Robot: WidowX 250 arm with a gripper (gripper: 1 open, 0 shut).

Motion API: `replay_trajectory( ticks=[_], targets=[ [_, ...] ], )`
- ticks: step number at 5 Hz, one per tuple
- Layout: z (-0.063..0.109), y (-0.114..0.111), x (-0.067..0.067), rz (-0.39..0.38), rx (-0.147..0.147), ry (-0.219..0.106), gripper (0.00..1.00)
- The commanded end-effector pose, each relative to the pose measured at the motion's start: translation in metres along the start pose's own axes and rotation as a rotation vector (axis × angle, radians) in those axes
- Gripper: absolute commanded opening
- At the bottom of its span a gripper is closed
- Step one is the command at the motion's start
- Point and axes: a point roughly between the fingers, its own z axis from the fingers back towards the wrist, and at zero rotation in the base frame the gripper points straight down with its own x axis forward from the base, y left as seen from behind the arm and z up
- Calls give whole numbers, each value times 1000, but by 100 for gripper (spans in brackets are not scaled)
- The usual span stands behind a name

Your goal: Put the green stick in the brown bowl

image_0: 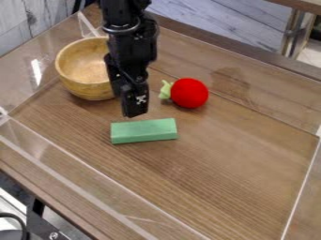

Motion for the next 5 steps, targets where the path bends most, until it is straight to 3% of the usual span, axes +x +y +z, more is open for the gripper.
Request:
replay_trajectory(
  ticks=[1, 3, 5],
  targets=[
    [6, 9, 3, -69, 23, -29, 100],
    [2, 4, -15, -79, 13, -17, 100],
    [-18, 4, 0, -34, 6, -3, 100]
  ],
)
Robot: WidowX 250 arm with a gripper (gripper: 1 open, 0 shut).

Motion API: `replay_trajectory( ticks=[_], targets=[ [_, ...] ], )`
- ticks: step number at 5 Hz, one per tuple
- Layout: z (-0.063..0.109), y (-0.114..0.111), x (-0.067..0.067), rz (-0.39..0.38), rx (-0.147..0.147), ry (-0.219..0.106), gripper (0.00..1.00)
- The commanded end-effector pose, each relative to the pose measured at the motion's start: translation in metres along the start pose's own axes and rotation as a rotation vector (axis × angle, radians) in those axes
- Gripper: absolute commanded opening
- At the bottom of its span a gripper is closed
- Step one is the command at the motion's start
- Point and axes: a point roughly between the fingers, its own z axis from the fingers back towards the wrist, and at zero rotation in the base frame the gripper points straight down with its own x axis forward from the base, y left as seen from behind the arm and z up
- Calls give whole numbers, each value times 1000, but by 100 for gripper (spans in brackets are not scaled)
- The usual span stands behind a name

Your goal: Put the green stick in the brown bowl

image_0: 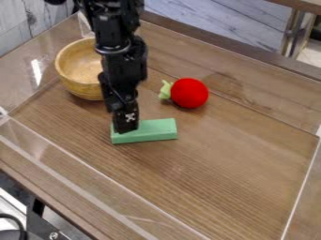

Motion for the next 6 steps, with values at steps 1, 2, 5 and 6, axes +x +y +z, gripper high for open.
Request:
replay_trajectory(
  ticks=[1, 2, 5, 6],
  targets=[
    [0, 4, 13, -16, 28, -17, 100],
    [-1, 1, 22, -29, 24, -13, 0],
    [18, -12, 16, -110, 45, -34, 0],
    [25, -8, 15, -169, 51, -37, 0]
  ],
)
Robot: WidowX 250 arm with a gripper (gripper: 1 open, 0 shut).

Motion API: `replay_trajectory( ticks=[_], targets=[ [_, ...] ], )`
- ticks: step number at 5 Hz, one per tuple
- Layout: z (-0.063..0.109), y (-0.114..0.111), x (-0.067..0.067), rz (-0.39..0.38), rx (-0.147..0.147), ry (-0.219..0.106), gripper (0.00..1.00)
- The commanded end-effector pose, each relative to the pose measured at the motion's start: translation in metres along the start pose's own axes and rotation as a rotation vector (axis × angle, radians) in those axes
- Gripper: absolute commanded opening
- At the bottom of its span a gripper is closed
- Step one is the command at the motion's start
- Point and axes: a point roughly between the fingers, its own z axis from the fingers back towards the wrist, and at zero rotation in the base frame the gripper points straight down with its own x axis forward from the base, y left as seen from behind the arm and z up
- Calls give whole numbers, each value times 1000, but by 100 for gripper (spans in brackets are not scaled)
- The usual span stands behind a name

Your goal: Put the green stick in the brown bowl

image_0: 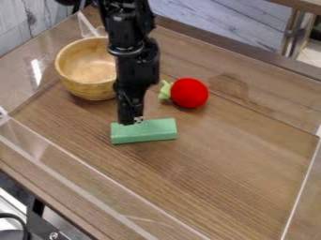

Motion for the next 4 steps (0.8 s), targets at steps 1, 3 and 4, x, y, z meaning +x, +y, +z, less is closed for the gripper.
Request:
replay_trajectory(
  ticks=[1, 3, 4],
  targets=[
    [12, 10, 5, -76, 45, -37, 0],
    [9, 19, 8, -197, 33, -32, 100],
    [2, 16, 6, -283, 17, -23, 100]
  ],
)
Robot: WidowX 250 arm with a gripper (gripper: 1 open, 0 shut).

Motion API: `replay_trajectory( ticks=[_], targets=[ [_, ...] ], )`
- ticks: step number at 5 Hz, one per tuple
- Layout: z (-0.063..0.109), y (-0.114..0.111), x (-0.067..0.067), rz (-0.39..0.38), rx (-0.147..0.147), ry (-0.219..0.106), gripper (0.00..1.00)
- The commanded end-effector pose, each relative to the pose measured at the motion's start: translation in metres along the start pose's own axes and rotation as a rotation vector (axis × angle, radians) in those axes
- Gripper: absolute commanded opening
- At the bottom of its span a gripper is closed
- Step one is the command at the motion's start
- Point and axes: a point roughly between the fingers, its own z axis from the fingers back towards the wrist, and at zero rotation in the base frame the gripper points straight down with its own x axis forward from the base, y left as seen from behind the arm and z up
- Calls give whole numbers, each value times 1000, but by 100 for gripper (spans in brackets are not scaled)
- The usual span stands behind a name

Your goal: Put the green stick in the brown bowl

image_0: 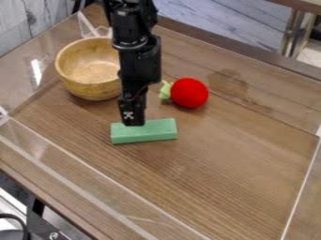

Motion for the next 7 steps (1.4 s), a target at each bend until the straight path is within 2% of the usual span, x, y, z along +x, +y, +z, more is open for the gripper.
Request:
replay_trajectory(
  ticks=[1, 2, 3, 4, 6, 7],
  targets=[
    [-3, 0, 0, -84, 7, -6, 100],
    [-11, -2, 0, -157, -8, 1, 100],
    [-9, 5, -15, -130, 15, 2, 0],
    [-2, 14, -29, -101, 50, 6, 0],
    [25, 27, -24, -151, 85, 19, 0],
    [25, 21, -30, -166, 92, 21, 0]
  ],
)
